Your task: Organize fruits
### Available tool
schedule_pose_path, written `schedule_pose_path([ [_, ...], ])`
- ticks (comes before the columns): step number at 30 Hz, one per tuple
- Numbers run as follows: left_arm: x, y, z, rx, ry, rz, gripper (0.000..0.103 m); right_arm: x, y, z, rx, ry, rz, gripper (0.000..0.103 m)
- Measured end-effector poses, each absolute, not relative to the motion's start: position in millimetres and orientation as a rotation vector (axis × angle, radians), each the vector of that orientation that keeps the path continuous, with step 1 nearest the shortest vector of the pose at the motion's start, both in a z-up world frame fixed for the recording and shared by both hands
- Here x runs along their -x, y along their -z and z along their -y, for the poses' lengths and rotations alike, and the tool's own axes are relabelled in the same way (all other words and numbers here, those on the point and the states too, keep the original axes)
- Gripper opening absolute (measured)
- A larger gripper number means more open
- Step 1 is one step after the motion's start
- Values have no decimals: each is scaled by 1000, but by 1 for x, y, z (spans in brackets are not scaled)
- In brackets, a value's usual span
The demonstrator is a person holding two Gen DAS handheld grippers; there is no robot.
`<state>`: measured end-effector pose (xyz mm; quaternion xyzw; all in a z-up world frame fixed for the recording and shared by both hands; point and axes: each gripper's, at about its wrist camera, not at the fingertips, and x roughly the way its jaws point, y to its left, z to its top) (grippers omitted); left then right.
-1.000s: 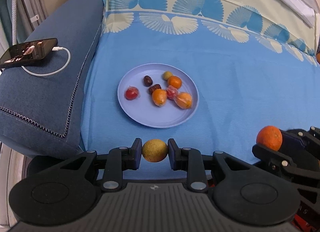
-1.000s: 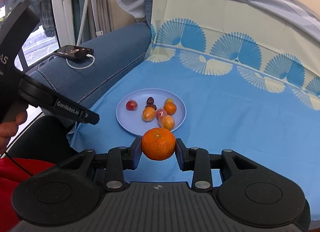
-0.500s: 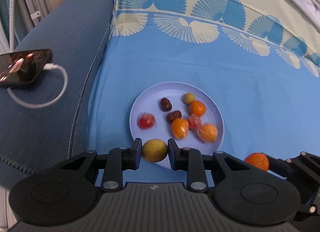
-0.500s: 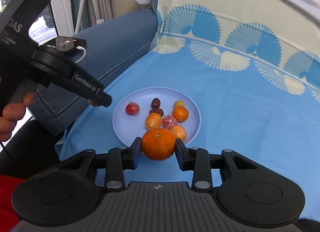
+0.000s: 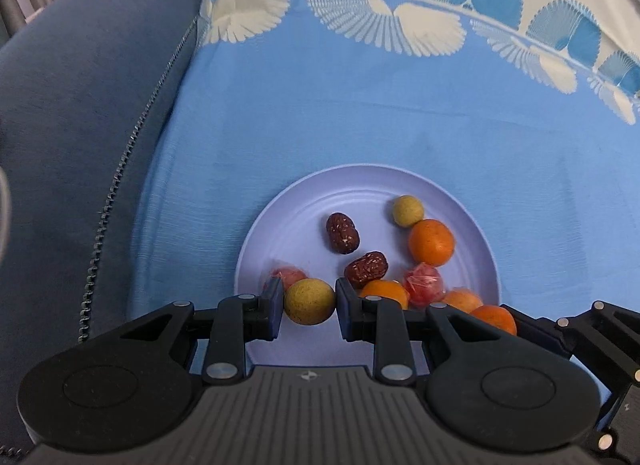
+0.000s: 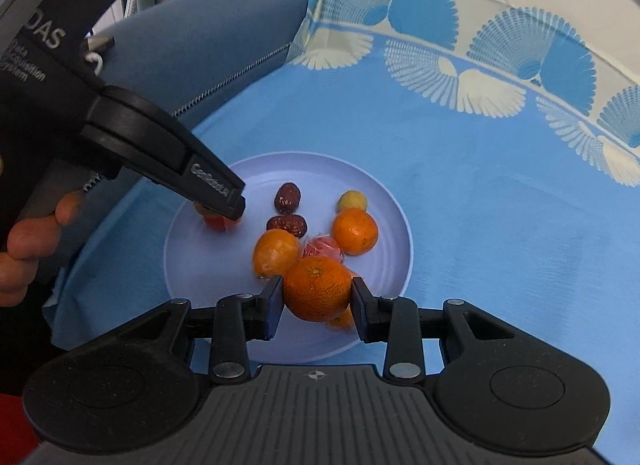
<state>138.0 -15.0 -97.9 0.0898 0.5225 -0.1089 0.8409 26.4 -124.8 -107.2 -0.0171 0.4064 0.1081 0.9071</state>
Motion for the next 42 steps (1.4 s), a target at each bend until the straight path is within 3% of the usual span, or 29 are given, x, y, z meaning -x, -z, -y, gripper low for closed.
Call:
schedule_pose_path([
  [4,-146,108,19,-214,236,-1107,31,-36,117,121,55,-223,-840,39],
  [5,-146,108,21,-226,240,-1094,41,-36,117,120,75,-227,-833,40],
  [6,-146,107,24,-234,252,-1088,68,-39,117,118,89,-230,-834,50],
  [7,-147,105,25,-235,250,-1087,84,-41,117,119,90,-227,-840,58],
  [8,-146,102,25,-231,235,-1077,102,-41,115,119,86,-212,-839,72],
  [9,-143,97,24,-222,221,-1052,103,-41,112,120,80,-200,-830,81],
  [12,-132,83,21,-218,233,-1033,103,-28,100,123,87,-172,-800,92],
  [15,-113,70,16,-235,220,-1037,103,-8,89,125,92,-161,-790,97],
  [30,-3,23,-13,-249,115,-963,103,104,41,120,81,-107,-663,102],
  [42,30,4,-7,-257,135,-915,103,133,23,130,79,-58,-595,102],
])
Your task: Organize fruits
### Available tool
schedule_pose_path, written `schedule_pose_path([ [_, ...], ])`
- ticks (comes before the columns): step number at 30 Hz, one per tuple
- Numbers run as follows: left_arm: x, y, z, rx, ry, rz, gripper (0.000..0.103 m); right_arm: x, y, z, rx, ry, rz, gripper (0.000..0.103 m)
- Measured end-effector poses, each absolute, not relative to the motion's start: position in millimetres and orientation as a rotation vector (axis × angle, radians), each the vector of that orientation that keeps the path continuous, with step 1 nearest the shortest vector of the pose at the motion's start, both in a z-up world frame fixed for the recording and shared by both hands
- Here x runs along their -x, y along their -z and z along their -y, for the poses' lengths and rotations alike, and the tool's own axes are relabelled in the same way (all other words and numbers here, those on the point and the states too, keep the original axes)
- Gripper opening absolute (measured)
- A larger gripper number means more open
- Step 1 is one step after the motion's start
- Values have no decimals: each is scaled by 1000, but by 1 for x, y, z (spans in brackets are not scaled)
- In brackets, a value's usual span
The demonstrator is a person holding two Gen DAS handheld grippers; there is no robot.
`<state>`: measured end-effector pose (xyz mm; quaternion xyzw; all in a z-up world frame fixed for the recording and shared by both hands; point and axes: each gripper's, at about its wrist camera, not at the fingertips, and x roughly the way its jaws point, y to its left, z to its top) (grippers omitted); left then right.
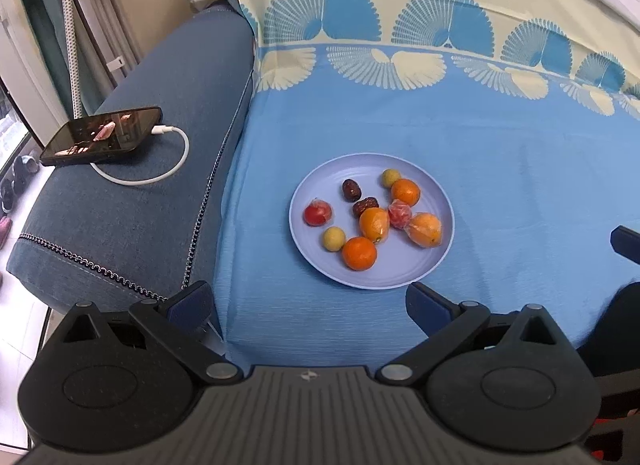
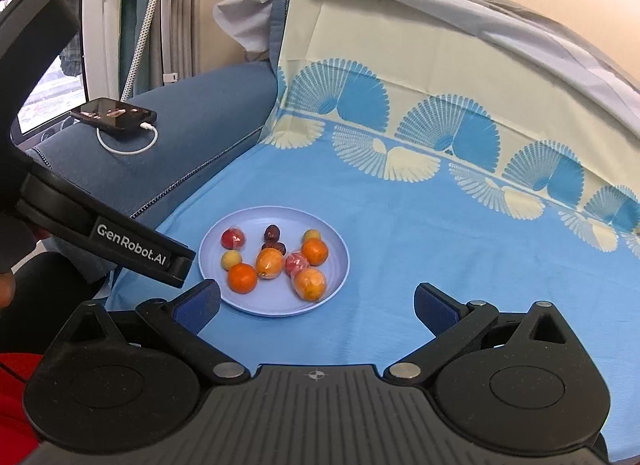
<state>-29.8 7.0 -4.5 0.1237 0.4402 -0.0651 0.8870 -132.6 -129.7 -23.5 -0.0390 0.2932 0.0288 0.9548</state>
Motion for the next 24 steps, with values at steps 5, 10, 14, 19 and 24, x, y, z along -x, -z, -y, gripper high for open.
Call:
schedule_pose_path([
  [5,33,2,-6,-265,130,-908,103,135,20,129,91,-60,-585,102],
  [10,33,0,-6,-267,132,-906,103,135,20,129,90,-56,-584,102],
  [14,33,1,-7,-267,129,-905,103,135,20,127,95,-58,-586,102],
  [19,33,2,-8,-278,118,-895,103,135,21,126,95,-56,-590,102],
  [24,33,3,-9,-269,120,-903,103,134,22,125,96,-54,-594,102],
])
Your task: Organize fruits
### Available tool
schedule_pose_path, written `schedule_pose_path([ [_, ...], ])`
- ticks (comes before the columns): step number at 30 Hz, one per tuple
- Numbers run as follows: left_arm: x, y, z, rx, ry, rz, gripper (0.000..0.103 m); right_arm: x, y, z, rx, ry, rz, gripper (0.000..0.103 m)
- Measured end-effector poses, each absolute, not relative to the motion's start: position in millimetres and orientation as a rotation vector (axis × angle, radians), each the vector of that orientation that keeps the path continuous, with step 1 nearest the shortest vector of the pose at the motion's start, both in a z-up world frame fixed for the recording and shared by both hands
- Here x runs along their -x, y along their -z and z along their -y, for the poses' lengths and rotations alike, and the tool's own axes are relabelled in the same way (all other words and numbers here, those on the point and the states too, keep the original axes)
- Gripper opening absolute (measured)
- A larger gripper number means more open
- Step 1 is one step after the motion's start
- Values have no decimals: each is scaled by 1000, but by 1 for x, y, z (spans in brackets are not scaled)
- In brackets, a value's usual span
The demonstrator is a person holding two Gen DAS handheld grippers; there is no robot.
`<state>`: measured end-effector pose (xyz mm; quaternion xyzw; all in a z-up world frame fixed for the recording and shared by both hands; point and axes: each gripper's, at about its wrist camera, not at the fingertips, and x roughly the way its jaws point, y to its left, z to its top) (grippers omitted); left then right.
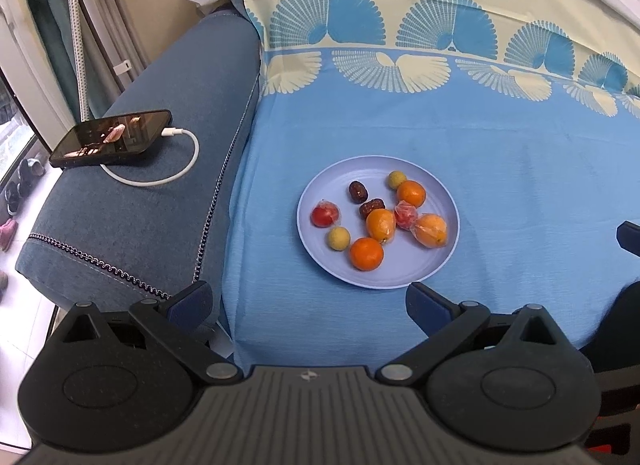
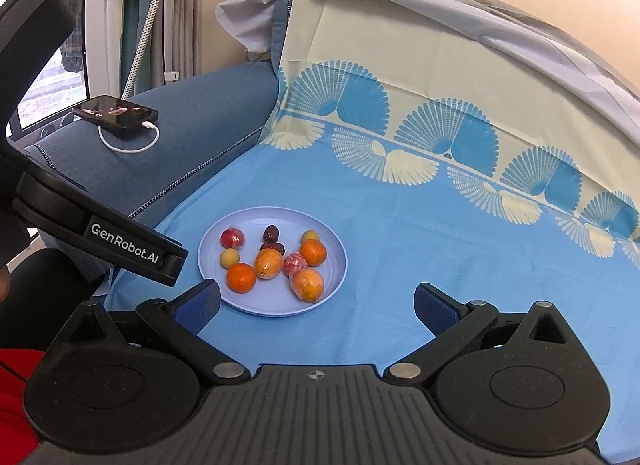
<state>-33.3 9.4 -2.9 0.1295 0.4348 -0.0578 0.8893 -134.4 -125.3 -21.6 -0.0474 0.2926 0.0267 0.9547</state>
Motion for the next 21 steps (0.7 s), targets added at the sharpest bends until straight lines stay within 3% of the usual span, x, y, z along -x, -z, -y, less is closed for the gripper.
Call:
schedule_pose_path([
  [21,35,3,-7,-280,117,-898,103,134,22,127,92,-54,-596,102],
])
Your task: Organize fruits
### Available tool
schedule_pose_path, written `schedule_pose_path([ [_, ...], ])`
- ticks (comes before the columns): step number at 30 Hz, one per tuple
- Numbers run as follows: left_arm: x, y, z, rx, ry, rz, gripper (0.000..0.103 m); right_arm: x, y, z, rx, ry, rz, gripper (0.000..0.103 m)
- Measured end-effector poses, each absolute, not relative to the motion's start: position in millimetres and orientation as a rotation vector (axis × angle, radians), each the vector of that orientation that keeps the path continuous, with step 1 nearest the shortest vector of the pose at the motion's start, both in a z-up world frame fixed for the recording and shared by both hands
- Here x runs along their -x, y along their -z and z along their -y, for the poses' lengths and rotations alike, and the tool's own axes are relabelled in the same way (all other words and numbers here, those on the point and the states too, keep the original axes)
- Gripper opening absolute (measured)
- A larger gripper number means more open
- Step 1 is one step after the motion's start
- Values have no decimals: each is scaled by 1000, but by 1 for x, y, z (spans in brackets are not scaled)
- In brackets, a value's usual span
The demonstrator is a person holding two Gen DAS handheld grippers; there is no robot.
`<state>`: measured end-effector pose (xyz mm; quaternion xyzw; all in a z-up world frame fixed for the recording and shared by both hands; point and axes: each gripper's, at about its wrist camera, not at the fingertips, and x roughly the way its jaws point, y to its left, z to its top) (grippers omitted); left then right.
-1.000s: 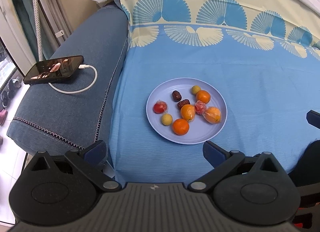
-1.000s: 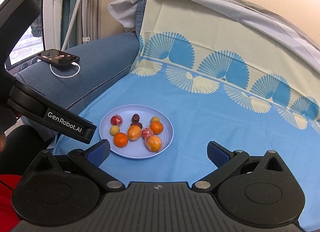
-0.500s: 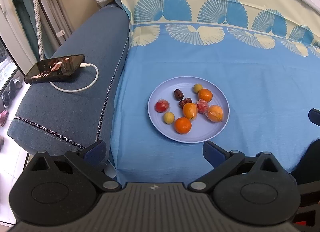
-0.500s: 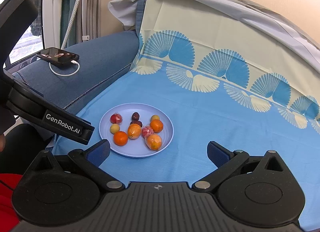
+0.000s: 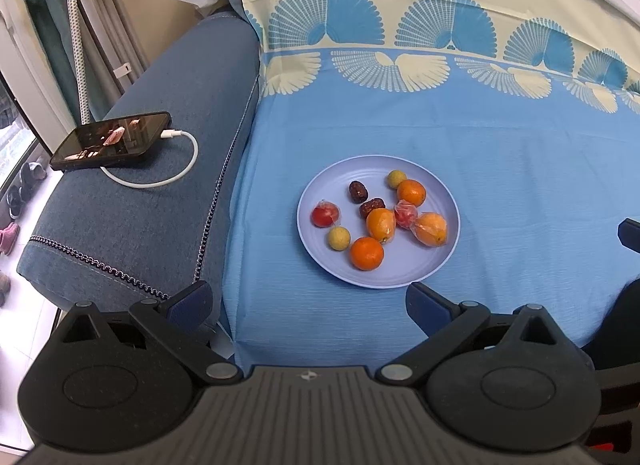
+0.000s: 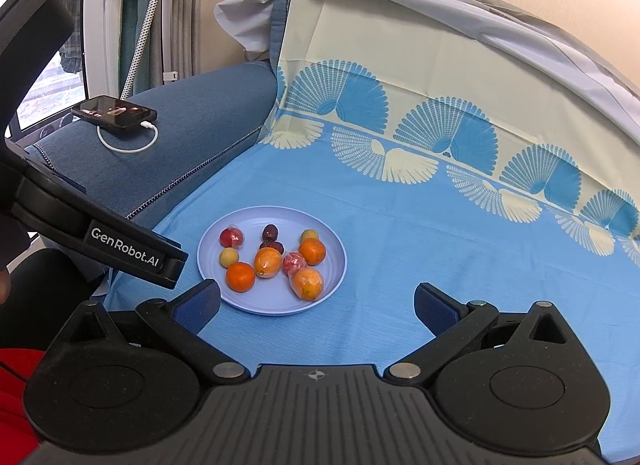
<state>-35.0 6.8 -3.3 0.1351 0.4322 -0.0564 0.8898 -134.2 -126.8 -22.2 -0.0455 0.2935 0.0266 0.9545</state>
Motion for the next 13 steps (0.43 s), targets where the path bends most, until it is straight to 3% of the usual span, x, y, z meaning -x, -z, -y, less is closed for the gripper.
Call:
schedule_pose_path([
  [13,28,9,-15,-238,107,-948,103,129,26,128,77,-56,-613,102],
])
